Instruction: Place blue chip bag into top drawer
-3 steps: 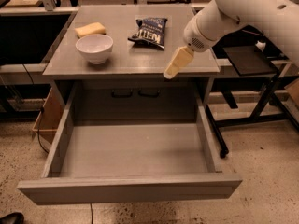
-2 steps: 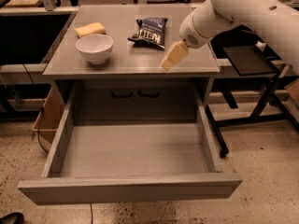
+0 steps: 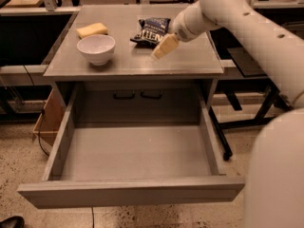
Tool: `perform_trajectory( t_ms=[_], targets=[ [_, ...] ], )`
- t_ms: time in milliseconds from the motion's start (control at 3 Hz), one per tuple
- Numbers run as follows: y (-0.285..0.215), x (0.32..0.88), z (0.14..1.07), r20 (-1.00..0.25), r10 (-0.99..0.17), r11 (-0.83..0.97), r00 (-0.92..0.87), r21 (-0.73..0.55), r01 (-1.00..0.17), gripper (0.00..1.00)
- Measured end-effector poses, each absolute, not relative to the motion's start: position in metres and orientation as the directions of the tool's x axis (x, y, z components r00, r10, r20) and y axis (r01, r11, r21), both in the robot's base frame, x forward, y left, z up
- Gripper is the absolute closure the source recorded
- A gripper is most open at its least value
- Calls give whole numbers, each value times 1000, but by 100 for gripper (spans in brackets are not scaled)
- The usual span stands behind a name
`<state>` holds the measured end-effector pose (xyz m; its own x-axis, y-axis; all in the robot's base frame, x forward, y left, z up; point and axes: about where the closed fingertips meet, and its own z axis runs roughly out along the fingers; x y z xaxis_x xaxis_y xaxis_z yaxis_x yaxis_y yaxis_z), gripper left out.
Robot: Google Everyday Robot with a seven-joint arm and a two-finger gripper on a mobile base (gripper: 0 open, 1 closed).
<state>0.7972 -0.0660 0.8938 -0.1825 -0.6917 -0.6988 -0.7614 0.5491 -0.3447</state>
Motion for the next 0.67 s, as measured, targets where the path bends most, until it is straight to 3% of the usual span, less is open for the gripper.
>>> perform_trajectory(
  t_ms=[667],
  targets=[
    [-56, 874, 872, -793, -580, 624, -188, -283, -729, 0]
  ],
)
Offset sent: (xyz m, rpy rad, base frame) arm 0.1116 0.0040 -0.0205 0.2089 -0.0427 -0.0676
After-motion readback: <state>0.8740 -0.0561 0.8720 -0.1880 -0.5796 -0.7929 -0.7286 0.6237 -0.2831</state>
